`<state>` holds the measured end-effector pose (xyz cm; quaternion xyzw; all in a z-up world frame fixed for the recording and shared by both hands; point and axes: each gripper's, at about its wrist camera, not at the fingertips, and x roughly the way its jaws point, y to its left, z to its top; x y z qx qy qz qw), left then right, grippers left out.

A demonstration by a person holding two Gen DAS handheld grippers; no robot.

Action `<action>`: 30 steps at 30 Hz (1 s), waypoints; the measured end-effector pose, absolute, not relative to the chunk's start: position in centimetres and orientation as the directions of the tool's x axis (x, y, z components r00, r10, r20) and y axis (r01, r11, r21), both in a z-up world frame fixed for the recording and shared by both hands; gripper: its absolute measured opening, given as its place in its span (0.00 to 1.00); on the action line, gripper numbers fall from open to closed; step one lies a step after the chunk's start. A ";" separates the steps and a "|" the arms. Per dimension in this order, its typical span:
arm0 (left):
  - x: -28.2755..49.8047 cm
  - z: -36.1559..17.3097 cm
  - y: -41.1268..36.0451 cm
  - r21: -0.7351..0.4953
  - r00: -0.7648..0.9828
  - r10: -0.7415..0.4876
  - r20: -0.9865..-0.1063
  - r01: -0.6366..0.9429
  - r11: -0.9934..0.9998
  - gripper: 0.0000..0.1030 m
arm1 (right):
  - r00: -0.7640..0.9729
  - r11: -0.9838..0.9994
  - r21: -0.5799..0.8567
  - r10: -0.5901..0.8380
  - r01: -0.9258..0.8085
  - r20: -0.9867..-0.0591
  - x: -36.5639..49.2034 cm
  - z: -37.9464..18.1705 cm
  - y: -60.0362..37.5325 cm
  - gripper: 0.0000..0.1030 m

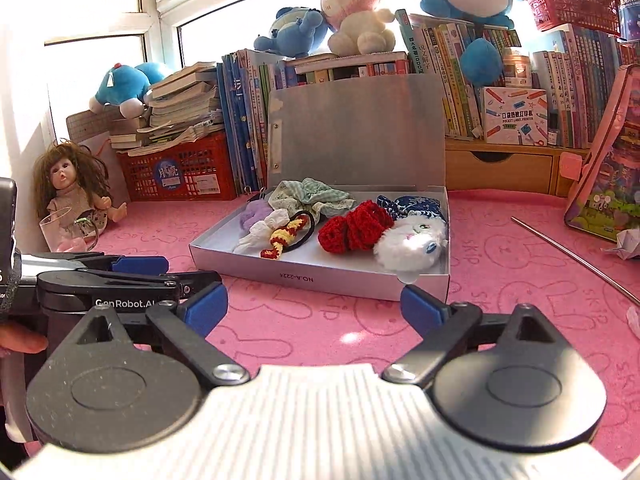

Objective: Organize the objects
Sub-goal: 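Move both open grippers back toward the black round discs, then close each gripper on a black round disc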

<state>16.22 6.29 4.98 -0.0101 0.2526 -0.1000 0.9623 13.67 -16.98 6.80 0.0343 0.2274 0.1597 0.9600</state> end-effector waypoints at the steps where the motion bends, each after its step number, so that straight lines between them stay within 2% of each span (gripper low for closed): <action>1: 15.7 4.8 6.4 -0.071 0.852 -0.195 -0.485 0.184 0.980 0.79 | 0.845 0.946 0.142 0.323 -0.290 -0.426 13.1 6.6 -17.0 0.95; 9: 13.2 2.6 7.1 -0.026 0.846 -0.158 -0.509 0.168 0.985 0.79 | 0.851 0.949 0.106 0.315 -0.298 -0.419 7.8 5.0 -17.0 0.95; 23: 14.5 1.6 7.4 -0.051 0.795 -0.139 -0.591 0.135 0.990 0.78 | 0.882 0.969 0.051 0.241 -0.241 -0.404 1.1 2.3 -15.9 0.95; 28: 14.6 1.5 7.3 -0.038 0.795 -0.131 -0.593 0.135 0.990 0.78 | 0.892 0.980 0.041 0.194 -0.195 -0.407 -0.5 0.8 -15.2 0.91; 30: 14.6 1.5 7.1 -0.031 0.794 -0.126 -0.594 0.134 0.991 0.78 | 0.902 0.985 0.023 0.165 -0.170 -0.399 -1.0 0.3 -14.9 0.87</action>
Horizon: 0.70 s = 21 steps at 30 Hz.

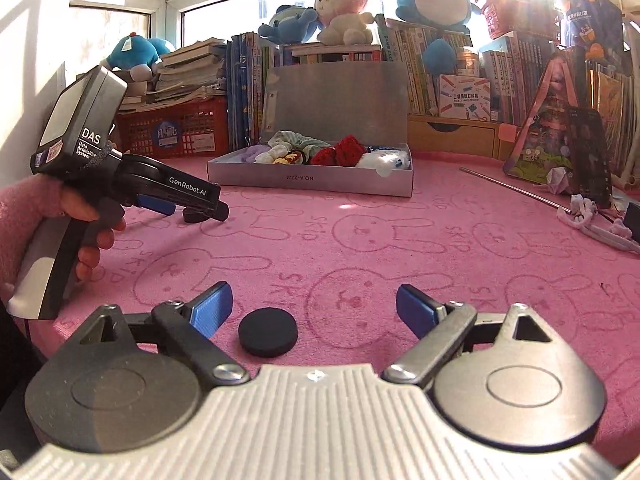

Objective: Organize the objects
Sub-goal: 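Close each gripper on a black round disc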

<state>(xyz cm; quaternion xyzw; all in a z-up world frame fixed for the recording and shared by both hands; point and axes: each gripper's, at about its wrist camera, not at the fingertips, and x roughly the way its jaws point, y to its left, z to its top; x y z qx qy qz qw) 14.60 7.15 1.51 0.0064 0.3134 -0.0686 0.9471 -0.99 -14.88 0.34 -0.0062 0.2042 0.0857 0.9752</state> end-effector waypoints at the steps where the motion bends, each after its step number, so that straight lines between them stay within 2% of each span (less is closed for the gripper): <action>1: 14.6 1.5 7.1 -0.028 0.794 -0.124 -0.595 0.134 0.991 0.78 | 0.905 0.987 0.013 0.153 -0.161 -0.397 -1.2 0.2 -14.7 0.86; 5: 14.6 1.5 7.0 -0.020 0.794 -0.118 -0.596 0.132 0.991 0.77 | 0.914 0.986 -0.024 0.142 -0.163 -0.379 -2.0 -0.4 -13.6 0.77; 6: 14.6 1.5 7.0 -0.017 0.796 -0.112 -0.595 0.126 0.992 0.75 | 0.916 0.986 -0.031 0.143 -0.166 -0.375 -2.2 -0.5 -13.4 0.71; 7: 14.5 1.5 7.0 -0.013 0.799 -0.103 -0.592 0.119 0.993 0.68 | 0.917 0.985 -0.035 0.145 -0.170 -0.372 -2.3 -0.6 -13.1 0.67; 8: 14.4 1.5 7.1 -0.011 0.803 -0.096 -0.588 0.111 0.994 0.61 | 0.917 0.985 -0.036 0.146 -0.171 -0.372 -2.4 -0.7 -12.9 0.57; 9: 14.4 1.6 7.2 -0.012 0.805 -0.093 -0.586 0.106 0.994 0.59 | 0.916 0.985 -0.036 0.145 -0.170 -0.375 -2.5 -0.8 -12.7 0.52; 13: 14.0 1.7 7.4 -0.018 0.812 -0.089 -0.577 0.097 0.995 0.36 | 0.918 0.986 -0.024 0.148 -0.168 -0.367 -2.5 -1.1 -12.5 0.50; 17: 12.6 1.9 6.7 -0.024 0.812 -0.122 -0.571 0.132 0.991 0.36 | 0.923 0.988 -0.012 0.141 -0.156 -0.359 -2.3 -1.0 -12.7 0.35; 21: 10.0 2.1 5.6 -0.004 0.822 -0.147 -0.551 0.173 0.985 0.36 | 0.925 0.989 0.000 0.137 -0.147 -0.356 -2.1 -1.0 -12.8 0.35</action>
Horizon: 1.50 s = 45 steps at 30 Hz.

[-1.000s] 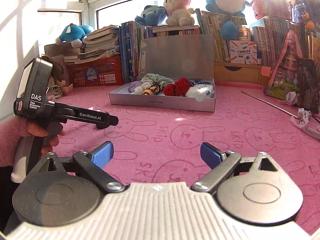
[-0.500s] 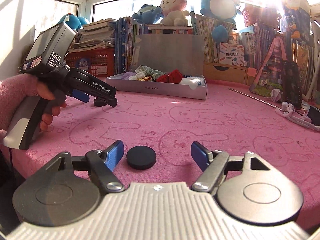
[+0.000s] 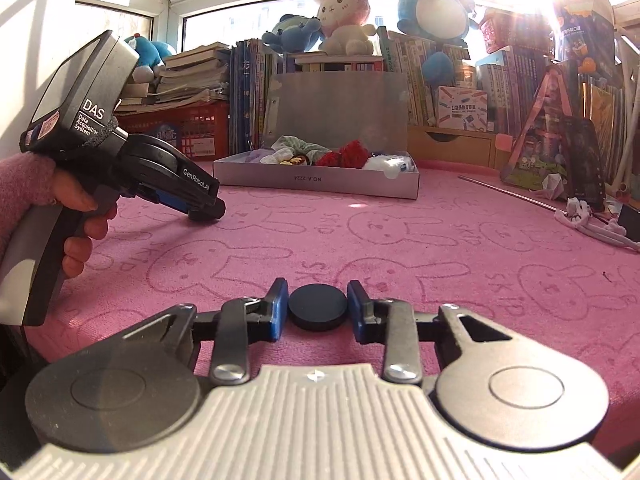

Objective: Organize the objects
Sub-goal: 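Close each gripper on a black round disc, then carry both black discs over the white box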

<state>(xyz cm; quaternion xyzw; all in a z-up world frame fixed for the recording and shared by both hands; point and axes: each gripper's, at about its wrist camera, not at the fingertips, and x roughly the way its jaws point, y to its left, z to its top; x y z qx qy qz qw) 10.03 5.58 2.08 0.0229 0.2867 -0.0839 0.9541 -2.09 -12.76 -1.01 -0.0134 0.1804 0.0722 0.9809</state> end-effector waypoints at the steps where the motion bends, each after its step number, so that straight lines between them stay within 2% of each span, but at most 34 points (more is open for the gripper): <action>1: 9.3 2.1 5.3 -0.009 0.824 -0.155 -0.545 0.180 0.984 0.36 | 0.925 0.990 0.000 0.134 -0.144 -0.356 -2.0 -1.0 -12.8 0.35; 11: 6.7 2.4 3.7 0.007 0.838 -0.149 -0.525 0.179 0.984 0.36 | 0.930 0.995 0.038 0.103 -0.096 -0.352 0.3 0.4 -13.4 0.35; 21: 7.2 2.5 3.2 -0.005 0.830 -0.146 -0.538 0.170 0.985 0.36 | 0.933 0.996 0.048 0.089 -0.077 -0.350 2.2 1.6 -13.5 0.35; 45: 10.4 5.0 3.4 -0.027 0.854 -0.167 -0.493 0.177 0.984 0.36 | 0.922 0.992 0.088 0.121 -0.095 -0.368 7.3 4.5 -14.1 0.36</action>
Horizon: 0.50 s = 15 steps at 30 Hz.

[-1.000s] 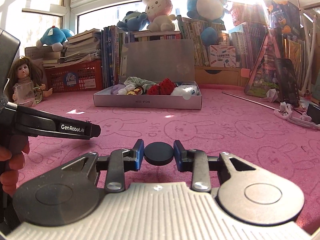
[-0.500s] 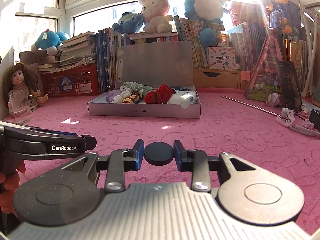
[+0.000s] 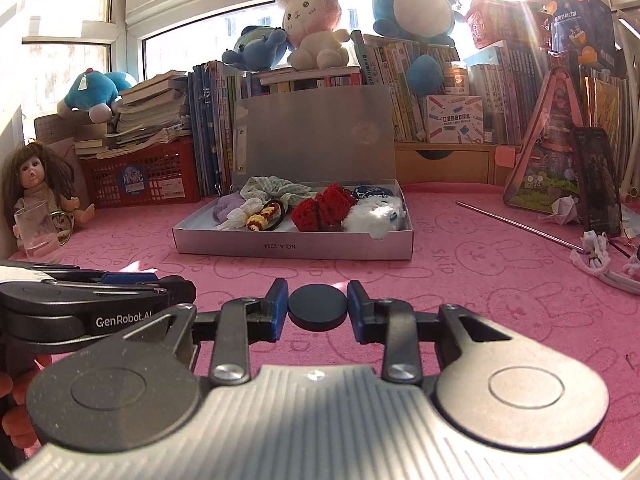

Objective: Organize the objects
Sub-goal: 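Carry both black discs over the white box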

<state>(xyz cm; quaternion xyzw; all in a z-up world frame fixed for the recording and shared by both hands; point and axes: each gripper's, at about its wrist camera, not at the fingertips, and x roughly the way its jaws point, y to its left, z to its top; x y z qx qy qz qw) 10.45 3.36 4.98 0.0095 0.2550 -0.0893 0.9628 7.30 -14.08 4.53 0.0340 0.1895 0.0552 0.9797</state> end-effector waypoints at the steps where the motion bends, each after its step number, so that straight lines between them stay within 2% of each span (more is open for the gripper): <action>1: 10.8 5.2 3.4 -0.032 0.855 -0.170 -0.489 0.178 0.984 0.36 | 0.922 0.991 0.094 0.124 -0.095 -0.367 7.7 4.8 -14.2 0.36; 9: 15.6 7.9 4.8 -0.082 0.875 -0.162 -0.457 0.140 0.987 0.36 | 0.927 0.985 0.138 0.142 -0.099 -0.346 12.1 7.9 -15.7 0.36; 15: 18.7 8.4 5.4 -0.083 0.876 -0.144 -0.461 0.120 0.989 0.36 | 0.915 0.980 0.168 0.163 -0.107 -0.368 15.8 8.9 -16.3 0.36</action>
